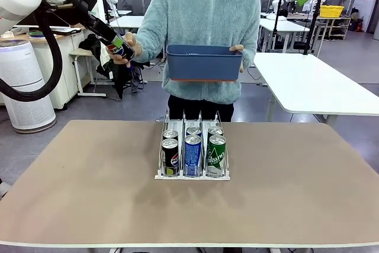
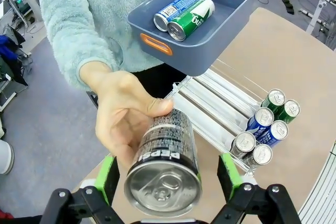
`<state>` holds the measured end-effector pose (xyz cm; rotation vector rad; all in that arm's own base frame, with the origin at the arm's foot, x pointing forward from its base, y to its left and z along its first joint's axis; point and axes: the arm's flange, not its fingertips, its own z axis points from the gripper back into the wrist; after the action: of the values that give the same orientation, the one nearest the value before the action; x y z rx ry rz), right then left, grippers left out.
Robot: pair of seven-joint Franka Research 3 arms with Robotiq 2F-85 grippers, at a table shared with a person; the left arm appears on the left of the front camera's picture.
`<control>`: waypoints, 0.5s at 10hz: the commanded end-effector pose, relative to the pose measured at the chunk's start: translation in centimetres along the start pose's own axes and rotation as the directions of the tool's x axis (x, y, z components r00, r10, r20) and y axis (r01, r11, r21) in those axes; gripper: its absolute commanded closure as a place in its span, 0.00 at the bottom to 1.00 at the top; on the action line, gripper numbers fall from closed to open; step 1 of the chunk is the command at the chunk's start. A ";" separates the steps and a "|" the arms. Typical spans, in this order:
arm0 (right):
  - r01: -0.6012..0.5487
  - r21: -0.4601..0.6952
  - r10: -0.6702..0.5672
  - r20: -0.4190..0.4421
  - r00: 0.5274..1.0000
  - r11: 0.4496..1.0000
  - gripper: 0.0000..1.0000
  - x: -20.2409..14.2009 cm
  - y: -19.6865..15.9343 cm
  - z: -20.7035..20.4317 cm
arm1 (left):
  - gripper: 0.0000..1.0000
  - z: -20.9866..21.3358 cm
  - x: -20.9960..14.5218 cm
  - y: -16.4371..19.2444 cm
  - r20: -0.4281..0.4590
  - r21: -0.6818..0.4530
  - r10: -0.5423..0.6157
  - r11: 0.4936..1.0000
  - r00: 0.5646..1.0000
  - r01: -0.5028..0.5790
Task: Fill the beverage cans into the dispenser.
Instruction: Pick up the Pepsi coke handed by the human.
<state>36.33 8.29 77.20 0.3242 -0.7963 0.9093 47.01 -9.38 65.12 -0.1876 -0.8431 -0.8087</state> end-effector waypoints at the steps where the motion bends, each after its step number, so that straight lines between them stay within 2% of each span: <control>1: 0.001 0.001 -0.001 0.000 1.000 1.000 0.00 -0.1 0.1 0.0 | 0.00 -0.7 0.2 0.3 0.024 -0.025 0.021 0.999 0.999 -0.020; 3: 0.001 0.001 -0.001 0.000 1.000 1.000 0.00 -0.1 0.1 0.0 | 0.00 -0.8 0.3 0.5 0.021 -0.021 0.018 1.000 1.000 -0.017; 4: 0.001 0.001 -0.001 0.000 1.000 1.000 0.00 -0.1 0.1 0.0 | 0.00 -0.7 0.2 0.3 0.005 0.025 -0.006 1.000 1.000 0.006; 5: 0.001 0.001 -0.001 0.000 1.000 1.000 0.00 -0.1 0.1 0.0 | 0.00 -0.6 0.0 0.1 -0.002 -0.008 0.011 1.000 1.000 -0.011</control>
<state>36.33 8.29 77.20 0.3242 -0.7963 0.9093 47.47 -9.65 64.87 -0.1930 -0.8407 -0.8047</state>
